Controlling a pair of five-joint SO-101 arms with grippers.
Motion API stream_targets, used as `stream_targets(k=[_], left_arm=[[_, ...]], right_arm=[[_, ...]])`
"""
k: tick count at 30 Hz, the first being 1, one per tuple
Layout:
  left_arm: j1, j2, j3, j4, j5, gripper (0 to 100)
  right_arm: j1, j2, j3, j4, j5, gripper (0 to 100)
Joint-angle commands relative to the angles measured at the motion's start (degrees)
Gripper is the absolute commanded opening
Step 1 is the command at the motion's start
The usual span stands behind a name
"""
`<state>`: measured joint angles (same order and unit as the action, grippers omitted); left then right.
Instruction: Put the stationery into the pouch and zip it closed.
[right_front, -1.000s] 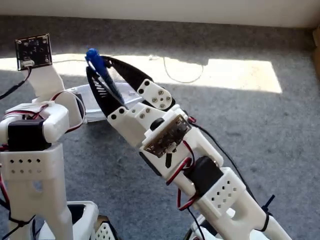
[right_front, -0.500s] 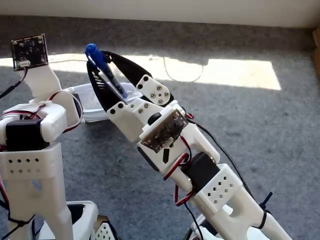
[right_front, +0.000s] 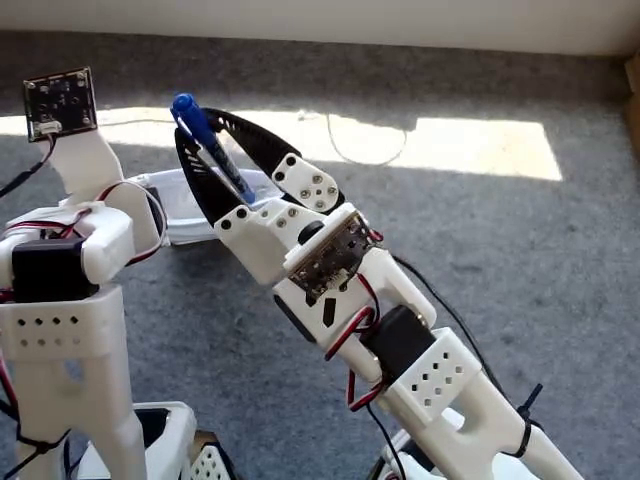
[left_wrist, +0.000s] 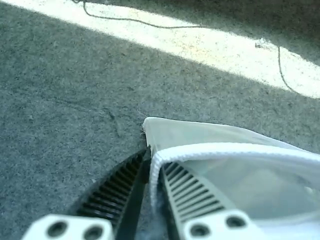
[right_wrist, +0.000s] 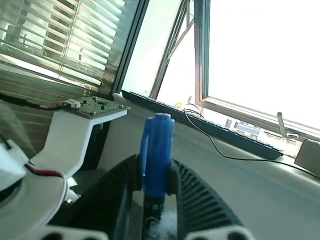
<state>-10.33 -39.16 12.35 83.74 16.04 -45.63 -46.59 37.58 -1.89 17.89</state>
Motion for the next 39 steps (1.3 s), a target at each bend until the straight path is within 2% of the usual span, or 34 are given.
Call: stream_targets(k=[1,13,19,35,39], left_arm=[[-0.92,-1.01,-0.66,0.00,-0.44,1],[-0.92,-1.01,-0.66,0.09,-0.44,1],[-0.92,-1.01,-0.66,0.09,-0.44,1],[-0.92,-1.01,-0.66,0.09,-0.44,1],[-0.92,-1.01,-0.66,0.09,-0.44,1]], right_arm=[[0.92,0.13,-0.13,-1.10,-1.76,1.2],[1.27,0.22,-0.04,1.71,-1.41,1.5],[1.27,0.22,-0.48,7.60,4.57,1.6],[1.19,0.22,0.04,7.96,4.57,1.8],[1.19,0.13,0.22,9.27,4.40,8.7]])
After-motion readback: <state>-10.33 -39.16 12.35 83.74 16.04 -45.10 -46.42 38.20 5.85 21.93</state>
